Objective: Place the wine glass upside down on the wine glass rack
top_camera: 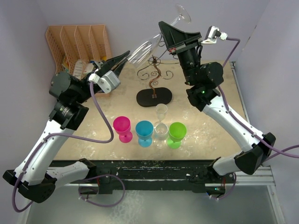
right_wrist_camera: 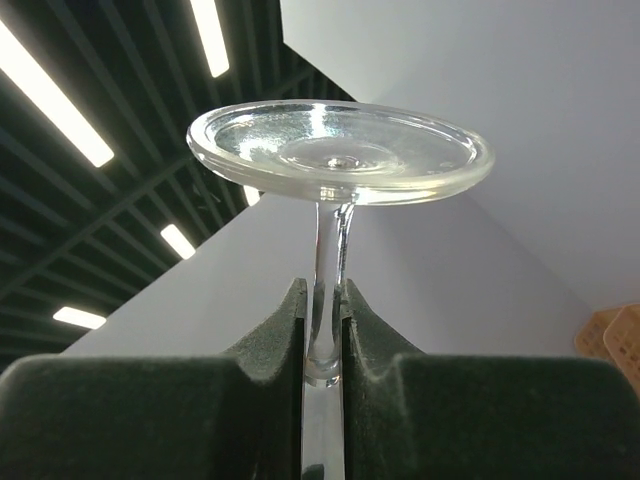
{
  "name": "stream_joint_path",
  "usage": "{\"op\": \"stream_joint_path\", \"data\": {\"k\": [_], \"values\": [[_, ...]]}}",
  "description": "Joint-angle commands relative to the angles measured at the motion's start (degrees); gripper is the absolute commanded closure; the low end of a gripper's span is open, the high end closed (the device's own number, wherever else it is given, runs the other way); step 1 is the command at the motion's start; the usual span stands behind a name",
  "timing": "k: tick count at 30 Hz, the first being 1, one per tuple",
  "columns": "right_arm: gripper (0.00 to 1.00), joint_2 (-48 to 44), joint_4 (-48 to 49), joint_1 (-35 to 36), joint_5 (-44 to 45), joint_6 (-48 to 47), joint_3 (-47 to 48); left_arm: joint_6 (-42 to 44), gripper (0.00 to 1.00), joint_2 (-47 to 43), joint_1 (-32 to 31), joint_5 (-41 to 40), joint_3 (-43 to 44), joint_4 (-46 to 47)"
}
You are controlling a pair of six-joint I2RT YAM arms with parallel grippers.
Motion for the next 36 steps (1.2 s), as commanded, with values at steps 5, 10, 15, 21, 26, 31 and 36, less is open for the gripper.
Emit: {"op": "stream_joint_path", "data": {"k": [5,10,15,21,26,31,36], "values": [[0.82,2.18,1.2,0.96,-10.8,-4.29,2.57,0.06,1.0,1.22,-0.86,3.04,-1.25,-2.62],[1.0,2.19,1.4,1.08,-11.43,-4.91,2.29,0.1,1.0,1.22,-0.95,3.08,-1.35,-2.76],[1.0,-1.49,-6.25,1.05,-8.65,-13.2,2.94,-0.38,0.85,0.67,-0.99,1.56,-1.92,-5.3],[1.0,-5.3,-19.79,0.9,-4.48,-33.95,10.17,-1.12,0.22,-2.04,-0.99,-1.32,-4.76,-7.21],[1.0,-4.88,-32.26,0.78,2.43,-50.86,20.56,-1.56,0.0,-2.33,-0.95,-2.39,-2.87,-15.86],[1.0,-6.63,-32.69,-3.89,7.54,-62.91,19.1,-3.59,0.0,-1.21,-0.99,-7.32,3.12,-28.31],[1.0,-8.14,-32.81,-18.35,-0.42,-61.68,14.69,-7.34,0.0,1.17,-0.99,-16.99,12.69,-40.55]]}}
